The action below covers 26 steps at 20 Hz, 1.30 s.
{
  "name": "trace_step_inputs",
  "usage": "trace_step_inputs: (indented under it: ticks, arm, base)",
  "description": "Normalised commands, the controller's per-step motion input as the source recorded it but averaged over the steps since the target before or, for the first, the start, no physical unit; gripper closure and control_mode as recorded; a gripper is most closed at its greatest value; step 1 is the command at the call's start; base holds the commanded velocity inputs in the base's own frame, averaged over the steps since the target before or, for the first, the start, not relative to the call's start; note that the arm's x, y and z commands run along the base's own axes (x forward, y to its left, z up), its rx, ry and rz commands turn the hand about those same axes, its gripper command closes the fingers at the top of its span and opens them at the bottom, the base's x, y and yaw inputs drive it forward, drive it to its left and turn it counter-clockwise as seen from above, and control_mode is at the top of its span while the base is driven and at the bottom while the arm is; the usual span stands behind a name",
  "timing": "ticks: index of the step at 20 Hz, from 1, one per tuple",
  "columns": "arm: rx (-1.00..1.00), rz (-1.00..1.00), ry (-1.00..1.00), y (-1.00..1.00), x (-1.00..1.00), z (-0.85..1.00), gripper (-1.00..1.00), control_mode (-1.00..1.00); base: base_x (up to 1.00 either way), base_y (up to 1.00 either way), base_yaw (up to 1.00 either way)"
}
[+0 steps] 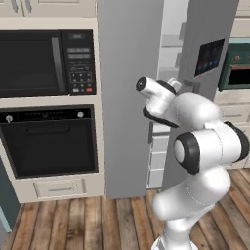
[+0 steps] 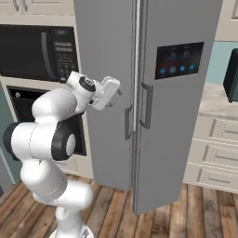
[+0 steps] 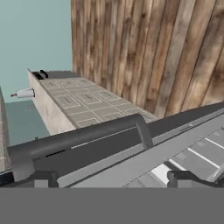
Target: Place one of the steaks on the plate and the other in the bowl. Then place the bowl in the fridge.
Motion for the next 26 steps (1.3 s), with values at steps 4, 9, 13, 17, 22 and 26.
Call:
trace_step_inputs:
  ticks: [4, 9, 13, 17, 22, 26]
  arm:
    - [-0.10, -0.12, 0.24, -0.67, 0.59, -0.37, -1.00, -1.00]
    - [-0.10, -0.03, 0.24, -0.41, 0.94, -0.19, -1.00, -1.00]
    - [-0.14, 0.00, 0.15, -0.24, 0.55, -0.09, -1.00, -1.00]
    - [-0.17, 0.00, 0.02, -0.04, 0.03, -0.10, -1.00, -1.00]
    - [-0.09, 0.01, 0.02, 0.26, 0.04, 0.00, -1.00, -1.00]
    - [0.00, 0.00, 0.18, -0.28, 0.61, 0.00, -1.00, -1.00]
  base:
    - [0.00, 0.00, 0.00]
    - [0.00, 0.00, 0.00]
    - [0.00, 0.00, 0.00]
    - [0.00, 0.00, 0.00]
    - [0.00, 0.00, 0.00]
    - [0.00, 0.00, 0.00]
